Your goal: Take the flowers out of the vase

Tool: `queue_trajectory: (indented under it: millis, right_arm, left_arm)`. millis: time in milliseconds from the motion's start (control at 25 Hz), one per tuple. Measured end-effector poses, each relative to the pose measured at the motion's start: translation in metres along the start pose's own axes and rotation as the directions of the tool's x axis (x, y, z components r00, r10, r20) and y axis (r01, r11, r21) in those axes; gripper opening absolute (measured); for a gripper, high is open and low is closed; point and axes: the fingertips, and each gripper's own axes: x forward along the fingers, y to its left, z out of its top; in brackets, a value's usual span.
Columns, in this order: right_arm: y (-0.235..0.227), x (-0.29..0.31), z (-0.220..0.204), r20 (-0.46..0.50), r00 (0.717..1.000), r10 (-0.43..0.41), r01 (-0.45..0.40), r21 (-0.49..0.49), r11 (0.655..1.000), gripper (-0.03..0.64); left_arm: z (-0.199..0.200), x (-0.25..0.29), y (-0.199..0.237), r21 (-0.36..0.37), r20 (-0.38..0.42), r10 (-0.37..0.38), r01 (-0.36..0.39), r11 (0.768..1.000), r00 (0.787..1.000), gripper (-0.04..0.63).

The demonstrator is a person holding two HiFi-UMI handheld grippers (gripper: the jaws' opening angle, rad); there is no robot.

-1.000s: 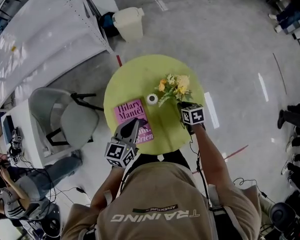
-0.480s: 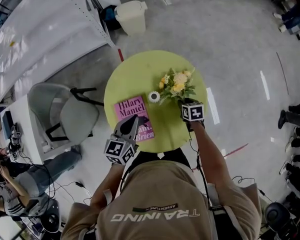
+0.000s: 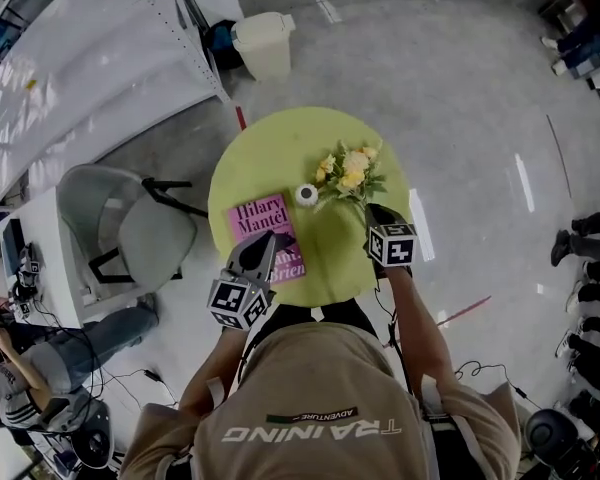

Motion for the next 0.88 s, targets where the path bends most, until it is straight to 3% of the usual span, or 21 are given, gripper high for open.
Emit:
queue_trajectory:
  millis: [120, 200, 360, 440, 560, 880]
  right_arm:
    - [0.031, -0.03, 0.025, 0.105, 0.987, 0.118, -0.112, -0.063, 0.992, 0.0]
    - [0.055, -0.057, 0.049, 0.203, 0.956, 0.214, -0.196, -0.106, 0.975, 0.0]
    - [0.11, -0.116, 0.089, 0.369, 0.824, 0.431, -0.369, -0.229, 0.901, -0.001]
    - [0.13, -0.141, 0.105, 0.421, 0.759, 0.497, -0.42, -0.268, 0.867, -0.002]
    - [0.15, -0.169, 0.125, 0.459, 0.71, 0.534, -0.426, -0.324, 0.845, 0.0]
    - [0.179, -0.218, 0.154, 0.486, 0.651, 0.584, -0.366, -0.473, 0.802, -0.001]
  left_arm:
    - [0.007, -0.004, -0.006, 0.011, 0.02, -0.005, 0.005, 1.0, 1.0, 0.011]
    - [0.015, -0.007, -0.011, 0.023, 0.037, -0.007, 0.006, 1.0, 0.999, 0.011]
    - [0.033, -0.016, -0.018, 0.057, 0.082, -0.008, 0.003, 0.998, 0.997, 0.011]
    - [0.045, -0.019, -0.022, 0.07, 0.106, -0.012, 0.005, 0.998, 0.994, 0.011]
    - [0.06, -0.024, -0.03, 0.097, 0.139, -0.024, 0.011, 0.995, 0.99, 0.011]
    - [0.109, -0.045, -0.061, 0.204, 0.224, -0.056, 0.009, 0.979, 0.973, 0.011]
